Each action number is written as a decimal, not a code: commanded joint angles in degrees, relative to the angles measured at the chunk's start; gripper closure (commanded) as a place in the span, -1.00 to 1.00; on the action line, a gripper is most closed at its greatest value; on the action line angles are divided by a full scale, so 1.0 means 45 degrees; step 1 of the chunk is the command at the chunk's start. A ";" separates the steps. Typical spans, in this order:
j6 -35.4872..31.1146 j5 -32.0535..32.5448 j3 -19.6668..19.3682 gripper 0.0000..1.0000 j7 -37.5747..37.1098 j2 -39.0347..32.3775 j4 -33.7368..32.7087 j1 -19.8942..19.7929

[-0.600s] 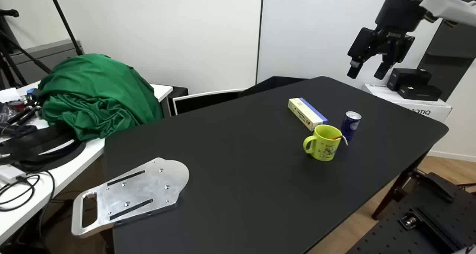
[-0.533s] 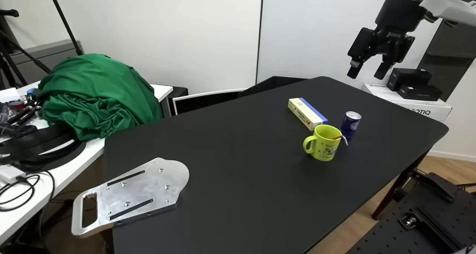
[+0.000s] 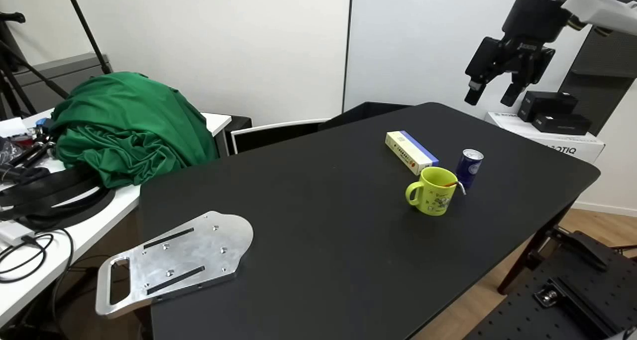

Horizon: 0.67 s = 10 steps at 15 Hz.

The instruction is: Take the Allen key out of the mug and put it on the table

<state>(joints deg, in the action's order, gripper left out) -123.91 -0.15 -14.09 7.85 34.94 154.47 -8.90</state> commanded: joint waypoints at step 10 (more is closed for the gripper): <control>-0.3108 0.1831 0.2337 -1.00 -0.1642 -0.1649 -0.0207 -0.0356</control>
<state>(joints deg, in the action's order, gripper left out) -133.64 4.29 -7.25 5.29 31.43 154.46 -9.65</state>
